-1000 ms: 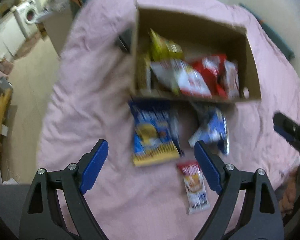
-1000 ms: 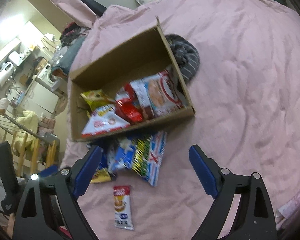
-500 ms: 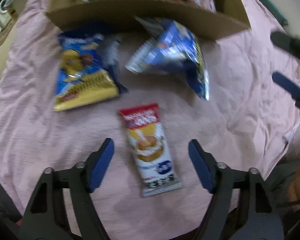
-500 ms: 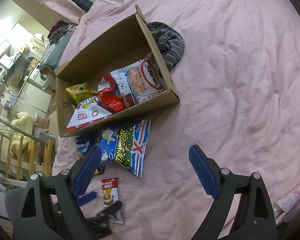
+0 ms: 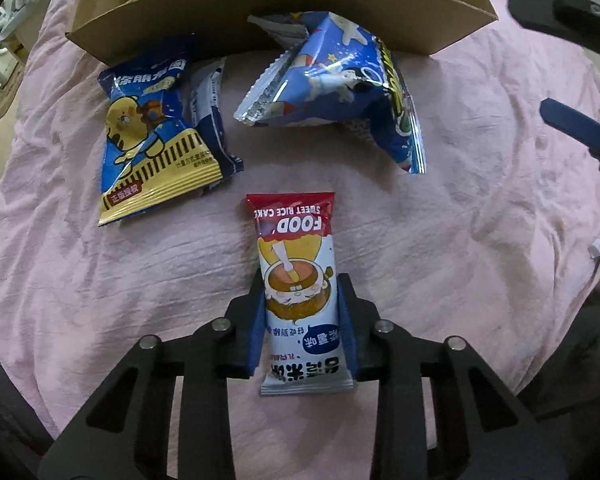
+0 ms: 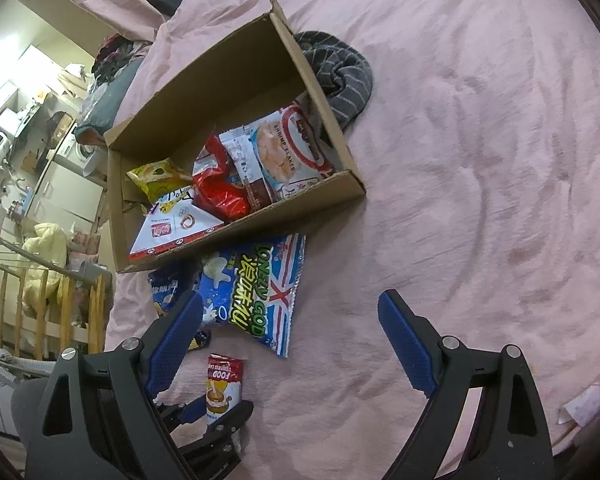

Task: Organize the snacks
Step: 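Lower the left gripper onto the sweet rice cake packet and grasp it, then grasp the blue and green chip bag with the right gripper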

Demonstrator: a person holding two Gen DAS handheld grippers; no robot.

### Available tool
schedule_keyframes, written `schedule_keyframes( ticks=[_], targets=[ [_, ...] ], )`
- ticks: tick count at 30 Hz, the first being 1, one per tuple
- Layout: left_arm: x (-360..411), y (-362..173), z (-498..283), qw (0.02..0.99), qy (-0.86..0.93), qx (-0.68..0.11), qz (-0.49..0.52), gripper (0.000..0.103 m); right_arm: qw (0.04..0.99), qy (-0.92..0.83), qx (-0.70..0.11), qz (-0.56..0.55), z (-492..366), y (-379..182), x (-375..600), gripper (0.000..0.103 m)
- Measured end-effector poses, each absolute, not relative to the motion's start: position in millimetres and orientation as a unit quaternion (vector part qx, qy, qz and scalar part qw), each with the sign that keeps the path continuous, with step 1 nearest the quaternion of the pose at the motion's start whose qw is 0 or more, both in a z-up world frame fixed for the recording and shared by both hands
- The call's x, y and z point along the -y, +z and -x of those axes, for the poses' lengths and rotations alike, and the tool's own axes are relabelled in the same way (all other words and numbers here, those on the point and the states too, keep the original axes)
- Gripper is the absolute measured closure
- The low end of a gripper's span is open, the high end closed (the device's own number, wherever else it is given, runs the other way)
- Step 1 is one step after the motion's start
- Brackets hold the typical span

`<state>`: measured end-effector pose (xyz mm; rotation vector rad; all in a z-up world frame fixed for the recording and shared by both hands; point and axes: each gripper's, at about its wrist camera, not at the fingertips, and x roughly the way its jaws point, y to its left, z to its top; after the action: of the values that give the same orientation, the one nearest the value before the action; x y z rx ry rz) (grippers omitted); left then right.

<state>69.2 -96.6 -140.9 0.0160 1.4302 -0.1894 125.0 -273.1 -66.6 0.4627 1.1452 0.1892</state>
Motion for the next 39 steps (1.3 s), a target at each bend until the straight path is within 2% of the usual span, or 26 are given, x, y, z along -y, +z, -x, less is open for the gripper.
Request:
schedule_keyframes(
  ticks=[5,9,14,21,28,29,31,35,39],
  targets=[
    [77,-113,-71,0.762,-0.097,-0.641,-0.009,0.075,0.797,0.106,-0.545,-0.237,-134,-74,262,0.011],
    [60,-81,-73,0.779,-0.098,-0.619,-0.011,0.075,0.782,0.114,-0.562,-0.244,-145,-83,247,0.001],
    [23,-49,-94,0.790,-0.087,-0.607,-0.004,0.075,0.755,0.109,-0.601,-0.238,-164,-106,225,0.000],
    [-14,-39,-114,0.804,-0.052,-0.592,-0.007,0.075,0.723,0.079,-0.645,-0.235,-183,-139,204,0.000],
    [-17,-58,-121,0.797,-0.037,-0.603,0.028,0.075,0.720,0.078,-0.666,-0.178,-192,-159,180,0.000],
    [-17,-58,-122,0.798,-0.035,-0.601,0.028,0.075,0.721,0.080,-0.666,-0.173,-191,-158,179,0.002],
    [-16,-56,-122,0.801,-0.034,-0.597,0.031,0.075,0.726,0.080,-0.665,-0.157,-189,-156,177,0.011],
    [-17,-52,-124,0.808,-0.029,-0.588,0.033,0.075,0.730,0.091,-0.659,-0.155,-185,-149,183,0.034],
    [-18,-53,-125,0.807,-0.027,-0.588,0.034,0.075,0.737,0.101,-0.650,-0.157,-180,-143,189,0.040]
  ],
)
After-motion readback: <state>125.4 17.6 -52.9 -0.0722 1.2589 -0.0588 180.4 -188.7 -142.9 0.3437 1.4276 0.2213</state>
